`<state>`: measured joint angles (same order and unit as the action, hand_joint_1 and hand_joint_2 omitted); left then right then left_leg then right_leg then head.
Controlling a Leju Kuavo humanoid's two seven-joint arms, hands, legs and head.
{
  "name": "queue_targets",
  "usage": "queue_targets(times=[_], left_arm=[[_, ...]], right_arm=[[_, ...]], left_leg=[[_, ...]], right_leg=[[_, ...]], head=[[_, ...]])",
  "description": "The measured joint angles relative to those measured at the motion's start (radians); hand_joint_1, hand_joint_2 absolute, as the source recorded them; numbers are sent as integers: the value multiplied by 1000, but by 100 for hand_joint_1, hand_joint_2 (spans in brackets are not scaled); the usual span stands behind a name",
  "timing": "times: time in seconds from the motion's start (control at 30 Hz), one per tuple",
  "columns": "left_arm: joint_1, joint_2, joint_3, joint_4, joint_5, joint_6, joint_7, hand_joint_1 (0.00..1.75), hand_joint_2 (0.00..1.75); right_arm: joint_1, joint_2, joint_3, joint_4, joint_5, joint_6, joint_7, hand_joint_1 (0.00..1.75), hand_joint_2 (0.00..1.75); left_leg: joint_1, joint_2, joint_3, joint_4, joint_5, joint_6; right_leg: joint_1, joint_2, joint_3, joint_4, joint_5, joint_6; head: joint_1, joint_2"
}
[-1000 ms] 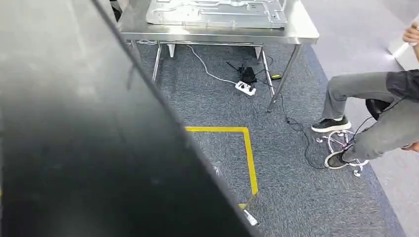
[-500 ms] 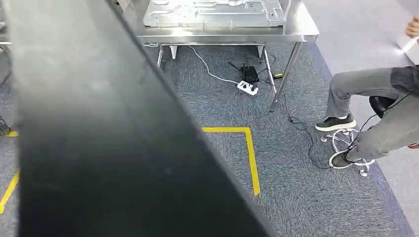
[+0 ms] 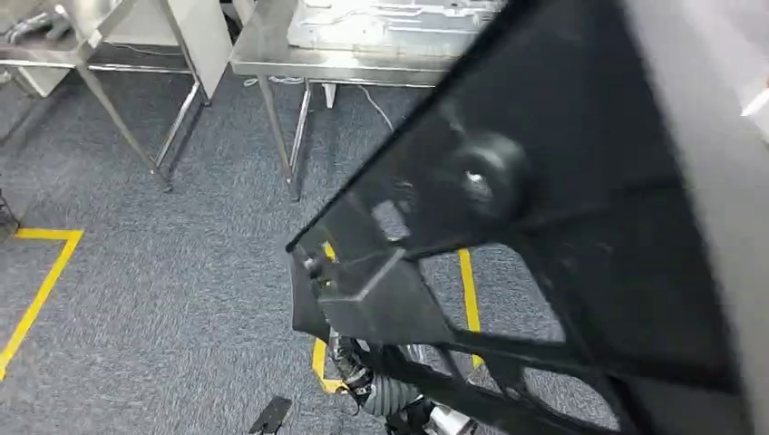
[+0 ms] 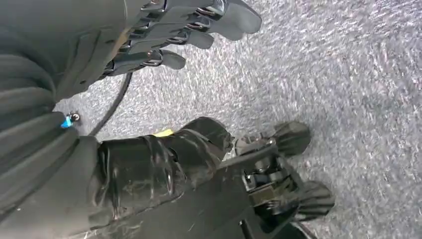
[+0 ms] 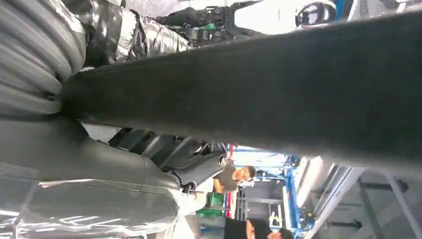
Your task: Take the parts from the cabinet and place them on the table.
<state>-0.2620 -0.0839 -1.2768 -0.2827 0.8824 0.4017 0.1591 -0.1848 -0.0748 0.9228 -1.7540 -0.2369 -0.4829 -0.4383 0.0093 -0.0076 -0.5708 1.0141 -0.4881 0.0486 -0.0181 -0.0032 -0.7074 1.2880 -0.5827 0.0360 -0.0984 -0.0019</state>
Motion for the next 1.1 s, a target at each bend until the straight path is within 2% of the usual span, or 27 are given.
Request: queue_targets(times=[0.03,0.07,0.1,0.17,0.2,0.23,0.3,0.37,0.4,0.43,0.5,0.53,0.57,0.6,0.63,0.67,0.7,0.73,0.77,0.8,0.83,0.87,0.93,0.97,1.03,1.07,1.1], left_arm=[[1,1,0,0,0,-1,0,0,175],[3,1,0,0,0,-1,0,0,175],[3,2,0,0,0,-1,0,0,175],[2,2,0,0,0,-1,0,0,175],[4,1,0,0,0,-1,-1,0,175],[2,2,0,0,0,-2,-2,0,175],[3,2,0,0,0,-2,-2,0,175],[1,2,0,0,0,-3,-2,0,175],[0,2,0,0,0,-4,-2,0,175],[-4,2,0,0,0,-5,-3,0,175],[-2,3,0,0,0,-8,-3,0,175],[2,5,0,0,0,-9,-3,0,175],[4,6,0,0,0,-10,-3,0,175],[5,7,0,0,0,-10,-3,0,175],[5,8,0,0,0,-10,-3,0,175],[5,9,0,0,0,-10,-3,0,175],[6,10,0,0,0,-10,-3,0,175],[7,11,-2,0,0,-10,-3,0,175],[5,12,-4,0,0,-10,-4,0,175],[7,12,-5,0,0,-10,-3,0,175],[8,13,-5,0,0,-10,-3,0,175],[6,13,-5,0,0,-10,-4,0,175],[3,13,-7,0,-1,-10,-5,0,175],[2,13,-8,0,-1,-10,-5,0,175],[4,13,-11,0,-1,-10,-5,0,175],[5,13,-11,0,-1,-10,-5,0,175],[6,13,-11,0,-1,-10,-5,0,175]], right_arm=[[2,0,0,2,0,0,0,175,175],[3,0,0,4,-1,0,0,175,175],[3,0,0,6,-2,0,0,175,175],[3,0,-1,6,-2,0,0,175,175],[3,0,-1,7,-3,0,-1,175,175],[2,0,-1,9,-3,0,-1,175,175],[6,0,-2,9,-3,0,-1,175,175],[5,2,-2,10,-3,0,-1,175,175],[5,3,-2,10,-3,0,-2,175,175],[3,3,-2,10,-4,0,-2,175,175],[4,3,-2,11,-9,0,-2,175,175],[5,3,-2,13,-14,0,-2,175,175],[5,3,-2,14,-18,0,-2,175,175],[5,3,-2,15,-19,0,-2,175,175],[5,3,-2,16,-19,0,-3,175,175],[4,3,-2,16,-19,0,-3,175,175],[5,3,-2,16,-19,0,-3,175,175],[4,3,-2,18,-19,0,-4,175,175],[2,4,-2,18,-19,0,-4,175,175],[3,5,-2,19,-19,0,-3,175,175],[4,5,-3,19,-19,0,-4,175,175],[2,5,-4,18,-19,0,-5,175,175],[2,6,-7,19,-19,-1,-5,175,175],[3,6,-7,19,-19,-1,-5,175,175],[4,6,-8,20,-19,-1,-5,175,175],[4,6,-8,21,-19,-1,-5,175,175],[5,6,-8,22,-19,-1,-5,175,175]], left_leg=[[-1,0,4,0,-4,1],[-3,-2,10,0,-9,0],[-3,-4,19,0,-15,-1],[-4,-8,41,0,-30,-7],[-2,-8,43,-2,-37,-11],[-4,-10,49,-1,-40,-16],[-4,-8,60,8,-45,-31],[-5,-7,61,15,-55,-40],[-2,-3,53,50,-57,-45],[-2,0,17,111,-73,-48],[2,1,-79,244,-122,-62],[2,1,-117,286,-138,-65],[2,1,-139,291,-132,-64],[2,1,-141,254,-104,-63],[2,1,-126,185,-55,-59],[2,2,-103,100,8,-54],[0,6,-91,37,75,-48],[-12,6,-101,57,39,-47],[-15,6,-89,34,40,-39],[-15,5,-91,33,52,-27],[-11,4,-84,30,45,-20],[-8,-1,-70,23,43,-17],[-6,0,-42,8,31,-3],[-6,0,-30,6,23,1],[-6,-1,-6,4,2,1],[-6,-3,8,4,-9,1],[-6,-5,26,4,-22,-1]], right_leg=[[0,0,-31,42,-5,0],[0,0,-39,36,14,-1],[1,0,-25,-13,55,-6],[4,1,42,-182,164,-21],[11,3,64,-229,171,-30],[18,1,59,-243,120,-30],[20,3,72,-252,145,-42],[10,3,100,-258,139,-53],[10,2,113,-262,131,-58],[9,0,120,-262,125,-63],[10,0,134,-261,108,-65],[10,2,142,-261,100,-64],[10,3,154,-259,90,-64],[10,5,168,-259,78,-63],[10,5,186,-259,66,-60],[10,5,206,-259,52,-57],[10,3,206,-262,39,-52],[10,4,225,-262,34,-46],[11,4,221,-264,28,-38],[11,4,233,-269,27,-32],[13,4,234,-263,34,-27],[15,4,232,-247,37,-24],[9,4,174,-145,48,-21],[9,4,122,-72,29,-20],[9,4,30,26,-40,-12],[8,4,5,32,-59,-7],[7,4,-5,8,-53,-7]], head=[[0,0],[1,0],[4,0],[8,0],[10,0],[7,0],[15,0],[15,0],[16,0],[9,0],[11,0],[11,0],[10,0],[11,0],[10,0],[11,0],[10,0],[17,0],[13,0],[17,0],[17,0],[17,0],[25,1],[30,0],[29,0],[31,0],[32,0]])
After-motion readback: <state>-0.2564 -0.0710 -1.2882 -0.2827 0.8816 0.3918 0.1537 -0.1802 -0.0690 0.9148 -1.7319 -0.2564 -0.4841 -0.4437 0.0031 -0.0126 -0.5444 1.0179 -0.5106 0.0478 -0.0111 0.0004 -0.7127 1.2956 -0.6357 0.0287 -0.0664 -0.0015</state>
